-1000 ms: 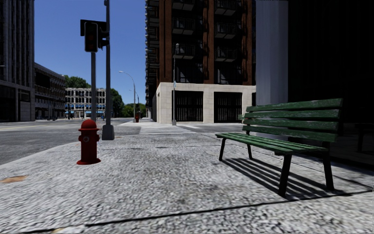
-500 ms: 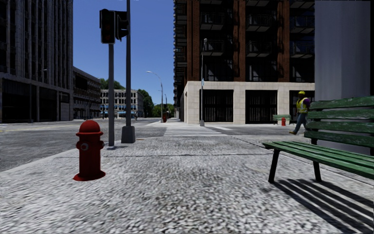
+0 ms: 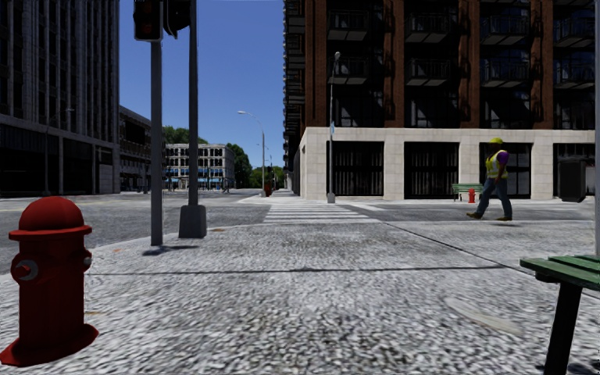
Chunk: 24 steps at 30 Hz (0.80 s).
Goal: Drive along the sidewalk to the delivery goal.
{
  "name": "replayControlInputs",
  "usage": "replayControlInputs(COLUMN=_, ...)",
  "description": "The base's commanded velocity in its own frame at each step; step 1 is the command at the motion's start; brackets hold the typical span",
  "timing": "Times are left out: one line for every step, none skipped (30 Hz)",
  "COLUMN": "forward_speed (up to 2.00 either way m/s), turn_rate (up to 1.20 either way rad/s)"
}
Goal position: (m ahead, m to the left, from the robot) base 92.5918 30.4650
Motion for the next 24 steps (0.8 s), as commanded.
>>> replayControlInputs(forward_speed=2.0, turn_rate=0.0)
replayControlInputs(forward_speed=2.0, turn_rate=0.0)
replayControlInputs(forward_speed=2.0, turn_rate=0.0)
replayControlInputs(forward_speed=2.0, turn_rate=0.0)
replayControlInputs(forward_speed=2.0, turn_rate=0.0)
replayControlInputs(forward_speed=2.0, turn_rate=0.0)
replayControlInputs(forward_speed=2.0, turn_rate=0.0)
replayControlInputs(forward_speed=2.0, turn_rate=0.0)
replayControlInputs(forward_speed=2.0, turn_rate=0.0)
replayControlInputs(forward_speed=2.0, turn_rate=0.0)
replayControlInputs(forward_speed=2.0, turn_rate=0.0)
replayControlInputs(forward_speed=2.0, turn_rate=0.0)
replayControlInputs(forward_speed=1.94, turn_rate=0.0)
replayControlInputs(forward_speed=1.85, turn_rate=0.0)
replayControlInputs(forward_speed=1.74, turn_rate=0.0)
replayControlInputs(forward_speed=1.74, turn_rate=0.0)
replayControlInputs(forward_speed=1.69, turn_rate=0.0)
replayControlInputs(forward_speed=1.62, turn_rate=0.0)
replayControlInputs(forward_speed=1.58, turn_rate=0.0)
replayControlInputs(forward_speed=1.53, turn_rate=0.0)
replayControlInputs(forward_speed=1.5, turn_rate=0.0)
replayControlInputs(forward_speed=1.47, turn_rate=0.0)
replayControlInputs(forward_speed=1.47, turn_rate=0.0)
replayControlInputs(forward_speed=1.44, turn_rate=0.0)
